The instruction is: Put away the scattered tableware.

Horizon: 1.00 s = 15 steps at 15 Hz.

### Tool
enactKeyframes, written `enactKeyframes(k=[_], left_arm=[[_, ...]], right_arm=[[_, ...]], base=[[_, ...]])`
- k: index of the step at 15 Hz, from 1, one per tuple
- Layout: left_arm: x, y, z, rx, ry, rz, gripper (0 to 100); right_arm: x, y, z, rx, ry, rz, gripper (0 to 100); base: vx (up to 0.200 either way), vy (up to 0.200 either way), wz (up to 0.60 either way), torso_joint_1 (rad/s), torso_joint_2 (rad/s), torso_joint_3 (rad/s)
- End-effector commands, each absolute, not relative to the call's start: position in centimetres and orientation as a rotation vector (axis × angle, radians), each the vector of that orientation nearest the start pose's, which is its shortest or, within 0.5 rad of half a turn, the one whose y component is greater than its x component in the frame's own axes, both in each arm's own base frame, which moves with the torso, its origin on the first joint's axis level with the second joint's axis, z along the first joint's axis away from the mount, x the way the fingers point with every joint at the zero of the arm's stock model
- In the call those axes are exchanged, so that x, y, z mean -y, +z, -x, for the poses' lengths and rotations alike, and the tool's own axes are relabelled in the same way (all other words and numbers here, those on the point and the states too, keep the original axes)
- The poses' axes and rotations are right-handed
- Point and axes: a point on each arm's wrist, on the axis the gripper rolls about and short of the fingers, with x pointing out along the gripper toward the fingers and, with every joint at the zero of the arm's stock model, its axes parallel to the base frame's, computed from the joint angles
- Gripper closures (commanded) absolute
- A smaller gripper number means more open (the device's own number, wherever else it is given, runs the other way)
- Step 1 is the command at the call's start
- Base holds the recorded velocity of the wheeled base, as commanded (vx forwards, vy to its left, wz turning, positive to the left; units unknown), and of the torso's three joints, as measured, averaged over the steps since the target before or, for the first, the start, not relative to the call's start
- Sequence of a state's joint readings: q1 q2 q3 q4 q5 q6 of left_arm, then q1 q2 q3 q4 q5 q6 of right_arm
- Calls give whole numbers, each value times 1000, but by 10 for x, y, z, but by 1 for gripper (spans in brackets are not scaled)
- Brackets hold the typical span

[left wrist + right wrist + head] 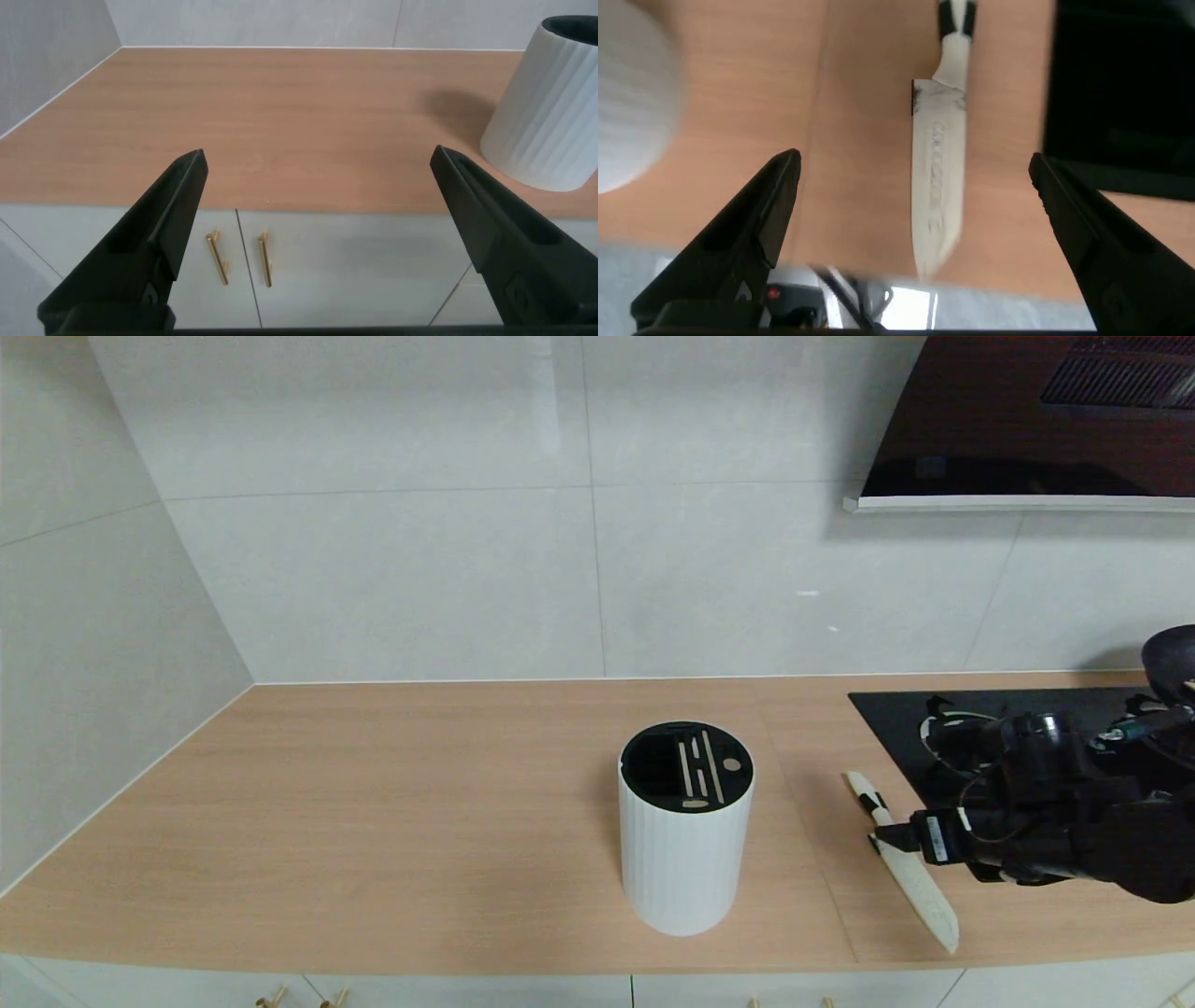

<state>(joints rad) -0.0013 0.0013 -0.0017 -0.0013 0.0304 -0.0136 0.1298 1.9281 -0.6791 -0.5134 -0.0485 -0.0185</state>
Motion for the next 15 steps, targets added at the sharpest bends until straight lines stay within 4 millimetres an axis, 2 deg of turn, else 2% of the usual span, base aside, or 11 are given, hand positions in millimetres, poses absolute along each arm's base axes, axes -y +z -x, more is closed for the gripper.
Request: enactKeyframes(k=[1,8,15], left_arm=[[-1,76,23,2,29,14,0],[-1,76,23,2,29,14,0],[-1,76,23,2,29,14,0]], right_arm=[[-38,10,-323,-834,53,112,0],[-27,-20,-343,-774,12,90,0],[-28,-24,-352,-712,9,85,0]], base=[[0,0,0,0,0,0],[0,0,0,0,0,0],[0,0,0,0,0,0]])
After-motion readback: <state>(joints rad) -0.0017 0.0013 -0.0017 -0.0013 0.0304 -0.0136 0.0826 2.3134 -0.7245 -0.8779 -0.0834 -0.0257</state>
